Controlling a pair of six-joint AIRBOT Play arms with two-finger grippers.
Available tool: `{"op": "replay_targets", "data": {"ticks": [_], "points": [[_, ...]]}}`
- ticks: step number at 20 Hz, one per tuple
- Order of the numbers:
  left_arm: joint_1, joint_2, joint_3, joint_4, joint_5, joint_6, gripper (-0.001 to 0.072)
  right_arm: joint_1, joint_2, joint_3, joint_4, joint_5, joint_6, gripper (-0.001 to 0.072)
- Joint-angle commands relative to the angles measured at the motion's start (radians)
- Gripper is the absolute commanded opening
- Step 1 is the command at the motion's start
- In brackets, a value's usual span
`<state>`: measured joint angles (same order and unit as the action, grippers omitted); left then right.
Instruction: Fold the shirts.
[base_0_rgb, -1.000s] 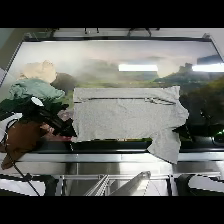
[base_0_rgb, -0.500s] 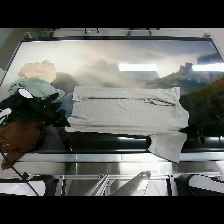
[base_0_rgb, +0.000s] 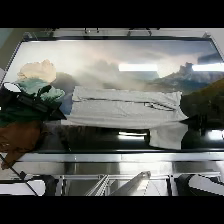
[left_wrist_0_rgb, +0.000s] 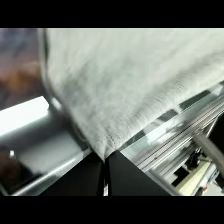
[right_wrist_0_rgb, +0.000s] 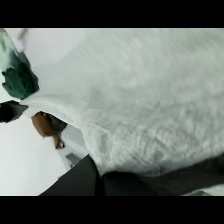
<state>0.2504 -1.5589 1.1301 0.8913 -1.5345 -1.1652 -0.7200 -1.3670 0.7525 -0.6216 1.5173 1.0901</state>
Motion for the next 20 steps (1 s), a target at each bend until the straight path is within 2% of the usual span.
{"op": "replay_targets", "data": {"ticks": [1, 5, 8, 11, 13, 14, 15, 16, 17, 18, 20], "points": [[-0.011, -0.005, 0.172, -0.105, 0.051, 0.004, 0.0020, 0.099, -0.022, 0.117, 0.116, -0.108, -0.018, 0.0017], [-0.037, -0.150, 0.412, -0.106, 0.061, -0.072, 0.0020, 0.185, -0.173, 0.337, 0.159, -0.183, 0.004, 0.0017], [-0.097, -0.308, 0.533, -0.106, 0.067, -0.074, 0.0020, 0.236, -0.309, 0.450, 0.160, -0.240, 0.005, 0.0017], [-0.157, -0.478, 0.657, -0.105, 0.062, -0.086, 0.0018, 0.274, -0.397, 0.487, 0.164, -0.316, -0.045, 0.0034], [-0.174, -0.566, 0.735, -0.098, 0.045, -0.121, 0.0010, 0.279, -0.432, 0.488, 0.160, -0.329, -0.077, 0.0207], [-0.173, -0.600, 0.776, -0.098, 0.012, -0.132, 0.0040, 0.270, -0.435, 0.489, 0.146, -0.328, -0.106, 0.0264], [-0.171, -0.629, 0.822, -0.098, -0.037, -0.154, 0.0227, 0.253, -0.429, 0.495, 0.123, -0.320, -0.127, 0.0264], [-0.161, -0.647, 0.868, -0.098, -0.085, -0.179, 0.0289, 0.226, -0.420, 0.519, 0.072, -0.299, -0.126, 0.0322], [-0.146, -0.653, 0.913, -0.098, -0.126, -0.184, 0.0289, 0.196, -0.409, 0.552, 0.002, -0.277, -0.124, 0.0524], [-0.127, -0.649, 0.946, -0.100, -0.145, -0.198, 0.0289, 0.171, -0.401, 0.579, -0.064, -0.264, -0.100, 0.0672], [-0.079, -0.608, 0.964, -0.101, -0.138, -0.214, 0.0289, 0.140, -0.397, 0.602, -0.185, -0.260, -0.037, 0.0699]]}}
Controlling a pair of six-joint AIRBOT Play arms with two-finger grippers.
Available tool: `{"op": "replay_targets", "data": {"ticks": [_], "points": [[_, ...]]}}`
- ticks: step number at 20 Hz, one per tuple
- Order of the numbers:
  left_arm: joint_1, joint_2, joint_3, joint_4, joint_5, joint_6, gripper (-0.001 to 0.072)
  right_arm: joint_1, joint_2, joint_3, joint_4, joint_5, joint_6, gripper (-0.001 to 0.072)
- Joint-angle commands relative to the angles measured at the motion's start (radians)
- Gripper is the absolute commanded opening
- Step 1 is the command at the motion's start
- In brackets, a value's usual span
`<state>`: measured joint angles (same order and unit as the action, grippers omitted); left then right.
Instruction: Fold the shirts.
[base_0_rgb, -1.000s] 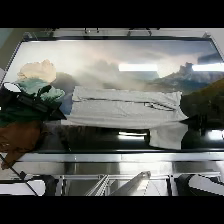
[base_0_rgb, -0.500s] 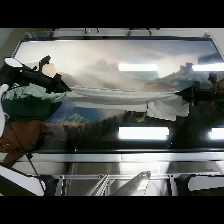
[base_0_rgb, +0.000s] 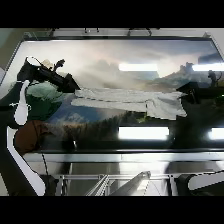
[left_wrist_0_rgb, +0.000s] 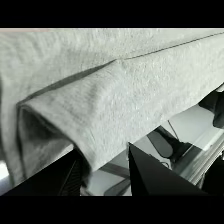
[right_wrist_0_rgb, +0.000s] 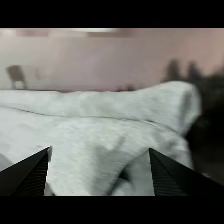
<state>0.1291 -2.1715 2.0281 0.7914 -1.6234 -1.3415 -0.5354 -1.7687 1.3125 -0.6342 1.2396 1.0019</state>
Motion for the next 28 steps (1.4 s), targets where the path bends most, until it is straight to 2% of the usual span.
{"op": "replay_targets", "data": {"ticks": [1, 4, 6, 7, 9, 10, 11, 12, 15, 17, 20, 22, 24, 26, 28], "points": [[0.064, 0.026, 0.059, -0.002, -0.045, -0.042, 0.0289, -0.049, -0.003, 0.042, -0.223, 0.021, 0.079, 0.0699], [0.124, 0.105, -0.044, -0.032, -0.006, -0.066, 0.0286, -0.022, -0.059, 0.041, -0.237, 0.082, 0.084, 0.0700], [0.141, 0.133, -0.087, -0.122, -0.009, -0.066, 0.0261, 0.024, -0.103, 0.041, -0.221, 0.118, 0.084, 0.0699], [0.141, 0.146, -0.102, -0.176, -0.008, -0.053, -0.0003, 0.054, -0.122, 0.041, -0.200, 0.125, 0.083, 0.0699], [0.113, 0.169, -0.113, -0.229, 0.003, -0.016, -0.0002, 0.109, -0.145, 0.041, -0.154, 0.116, 0.074, 0.0697], [0.085, 0.178, -0.113, -0.229, 0.002, -0.004, -0.0002, 0.131, -0.149, 0.042, -0.127, 0.107, 0.067, 0.0642], [0.050, 0.183, -0.113, -0.229, 0.002, 0.006, -0.0002, 0.148, -0.149, 0.042, -0.108, 0.097, 0.056, 0.0343], [0.006, 0.185, -0.113, -0.229, 0.004, 0.016, -0.0002, 0.156, -0.149, 0.045, -0.093, 0.097, 0.057, 0.0007], [-0.151, 0.184, -0.113, -0.157, 0.053, 0.024, -0.0003, 0.147, -0.123, 0.059, -0.083, 0.153, 0.042, 0.0017], [-0.285, 0.171, -0.113, -0.040, 0.158, 0.023, -0.0002, 0.130, -0.074, 0.067, -0.073, 0.209, 0.042, 0.0016], [-0.456, 0.108, -0.111, 0.046, 0.355, -0.011, -0.0001, 0.119, 0.007, 0.076, 0.066, 0.341, 0.018, 0.0017], [-0.545, 0.041, -0.093, 0.047, 0.435, -0.035, -0.0001, 0.126, 0.061, 0.076, 0.219, 0.401, 0.011, 0.0017], [-0.606, -0.055, -0.006, 0.046, 0.445, -0.101, -0.0001, 0.148, 0.103, 0.076, 0.346, 0.439, -0.008, 0.0017], [-0.638, -0.136, 0.076, 0.019, 0.447, -0.180, 0.0000, 0.187, 0.129, 0.076, 0.412, 0.447, -0.005, 0.0017], [-0.634, -0.172, 0.077, -0.094, 0.476, -0.206, -0.0001, 0.243, 0.138, 0.076, 0.455, 0.448, 0.017, 0.0017]]}}
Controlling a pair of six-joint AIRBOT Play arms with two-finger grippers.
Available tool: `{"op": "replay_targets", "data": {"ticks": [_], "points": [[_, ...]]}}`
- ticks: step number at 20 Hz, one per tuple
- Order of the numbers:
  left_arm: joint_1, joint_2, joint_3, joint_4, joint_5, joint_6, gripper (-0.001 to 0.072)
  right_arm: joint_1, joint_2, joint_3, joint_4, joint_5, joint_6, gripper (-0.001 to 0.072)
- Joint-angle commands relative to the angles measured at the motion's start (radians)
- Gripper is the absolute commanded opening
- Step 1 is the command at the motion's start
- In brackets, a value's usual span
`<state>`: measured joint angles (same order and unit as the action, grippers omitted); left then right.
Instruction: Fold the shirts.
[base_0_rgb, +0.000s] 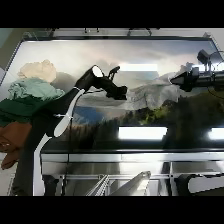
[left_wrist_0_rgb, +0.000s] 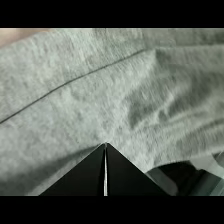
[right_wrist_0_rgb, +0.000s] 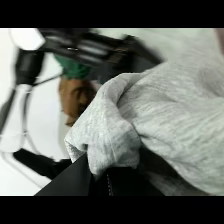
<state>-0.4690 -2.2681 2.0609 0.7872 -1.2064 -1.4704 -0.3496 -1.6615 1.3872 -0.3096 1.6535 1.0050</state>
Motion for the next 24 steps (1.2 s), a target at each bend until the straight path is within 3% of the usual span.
{"op": "replay_targets", "data": {"ticks": [1, 2, 4, 7, 9, 11, 14, 15, 16, 17, 20, 21, 22, 24], "points": [[-0.023, -0.074, 0.012, -0.174, 0.084, -0.076, -0.0002, 0.087, 0.030, 0.001, 0.154, 0.034, 0.016, 0.0017], [-0.008, -0.068, -0.013, -0.269, 0.093, -0.061, -0.0001, 0.125, 0.030, 0.001, 0.166, 0.026, 0.015, 0.0017], [0.036, -0.050, -0.024, -0.500, 0.035, 0.061, -0.0001, 0.206, 0.030, 0.001, 0.166, -0.035, 0.015, 0.0017], [0.153, 0.029, -0.010, -1.004, -0.215, 0.256, -0.0002, 0.344, 0.029, 0.001, 0.159, -0.234, 0.001, 0.0017], [0.262, 0.119, -0.039, -1.271, -0.368, 0.294, -0.0002, 0.441, 0.020, 0.001, 0.154, -0.404, -0.042, 0.0017], [0.388, 0.208, -0.051, -1.412, -0.464, 0.322, -0.0002, 0.564, -0.013, 0.002, 0.161, -0.614, -0.061, 0.0017], [0.538, 0.320, -0.051, -1.397, -0.514, 0.366, 0.0000, 0.781, -0.138, 0.062, 0.187, -0.909, -0.130, 0.0018], [0.571, 0.347, -0.051, -1.379, -0.528, 0.367, 0.0000, 0.837, -0.198, 0.116, 0.189, -0.932, -0.150, 0.0065], [0.595, 0.367, -0.051, -1.364, -0.542, 0.367, 0.0000, 0.888, -0.261, 0.187, 0.195, -0.927, -0.170, 0.0367], [0.610, 0.382, -0.051, -1.351, -0.553, 0.370, 0.0000, 0.927, -0.309, 0.256, 0.195, -0.908, -0.186, 0.0485], [0.609, 0.397, -0.051, -1.354, -0.564, 0.372, 0.0000, 0.957, -0.345, 0.376, 0.194, -0.785, -0.190, 0.0468], [0.603, 0.397, -0.052, -1.354, -0.575, 0.372, 0.0000, 0.930, -0.327, 0.377, 0.188, -0.711, -0.190, 0.0202], [0.592, 0.397, -0.053, -1.354, -0.575, 0.372, -0.0001, 0.888, -0.311, 0.377, 0.167, -0.626, -0.161, 0.0031], [0.568, 0.397, -0.053, -1.353, -0.581, 0.372, -0.0001, 0.783, -0.281, 0.377, 0.042, -0.466, -0.003, 0.0015]]}}
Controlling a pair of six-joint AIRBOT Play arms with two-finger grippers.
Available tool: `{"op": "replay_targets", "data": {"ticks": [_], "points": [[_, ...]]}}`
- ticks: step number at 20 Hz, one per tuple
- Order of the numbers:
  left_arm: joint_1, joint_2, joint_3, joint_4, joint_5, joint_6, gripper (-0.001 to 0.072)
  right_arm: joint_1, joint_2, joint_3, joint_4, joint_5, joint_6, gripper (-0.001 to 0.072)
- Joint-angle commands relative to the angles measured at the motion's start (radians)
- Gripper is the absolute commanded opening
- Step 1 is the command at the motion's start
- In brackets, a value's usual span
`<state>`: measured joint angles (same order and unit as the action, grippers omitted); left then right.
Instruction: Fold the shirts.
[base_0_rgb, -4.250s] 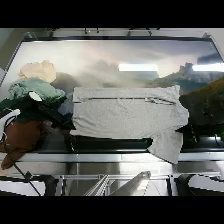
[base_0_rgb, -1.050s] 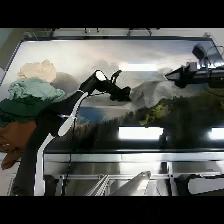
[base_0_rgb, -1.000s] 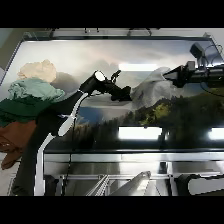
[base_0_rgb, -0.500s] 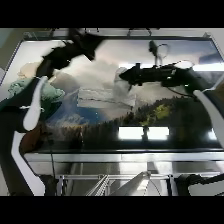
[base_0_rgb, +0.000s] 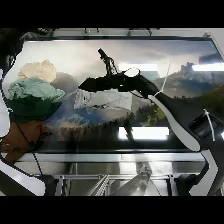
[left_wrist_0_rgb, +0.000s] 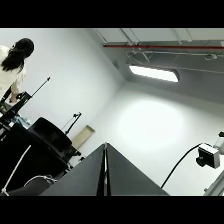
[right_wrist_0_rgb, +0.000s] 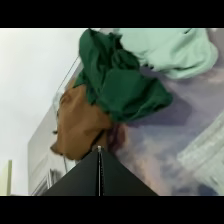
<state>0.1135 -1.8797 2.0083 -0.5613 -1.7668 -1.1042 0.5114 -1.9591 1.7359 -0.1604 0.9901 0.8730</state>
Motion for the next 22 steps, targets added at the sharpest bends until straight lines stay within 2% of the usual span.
{"op": "replay_targets", "data": {"ticks": [1, 4, 7, 8, 9, 10, 14, 17, 19, 21, 22], "points": [[-0.023, 0.009, -0.001, -0.003, -0.031, 0.005, -0.0001, -0.129, 0.031, 0.027, -0.187, 0.268, 0.202, 0.0015], [-0.042, 0.009, -0.001, 0.058, -0.041, 0.003, -0.0002, -0.272, 0.103, -0.014, -0.417, 0.405, 0.327, 0.0015], [-0.048, 0.009, -0.001, 0.121, -0.028, -0.004, -0.0002, -0.399, 0.189, -0.157, -0.580, 0.371, 0.364, 0.0016], [-0.048, 0.009, -0.001, 0.138, -0.022, -0.004, -0.0001, -0.435, 0.195, -0.204, -0.627, 0.335, 0.407, 0.0041], [-0.048, 0.009, -0.001, 0.154, -0.008, -0.004, -0.0002, -0.467, 0.187, -0.249, -0.653, 0.294, 0.454, 0.0414], [-0.048, 0.009, -0.001, 0.166, 0.005, -0.004, -0.0001, -0.489, 0.166, -0.276, -0.652, 0.264, 0.460, 0.0710], [-0.048, 0.006, -0.001, 0.178, 0.008, -0.004, -0.0001, -0.480, 0.030, -0.285, -0.582, 0.242, 0.434, 0.0706], [-0.048, 0.006, -0.001, 0.178, -0.001, -0.004, -0.0001, -0.422, -0.047, -0.285, -0.344, 0.210, 0.312, 0.0702], [-0.048, 0.006, -0.001, 0.178, -0.013, -0.003, 0.0000, -0.383, -0.072, -0.282, -0.198, 0.179, 0.258, 0.0579], [-0.048, 0.006, -0.001, 0.179, -0.014, -0.003, 0.0000, -0.350, -0.079, -0.282, -0.086, 0.159, 0.214, 0.0568], [-0.048, 0.006, -0.001, 0.179, -0.014, -0.003, 0.0000, -0.339, -0.079, -0.281, -0.044, 0.164, 0.199, 0.0333]]}}
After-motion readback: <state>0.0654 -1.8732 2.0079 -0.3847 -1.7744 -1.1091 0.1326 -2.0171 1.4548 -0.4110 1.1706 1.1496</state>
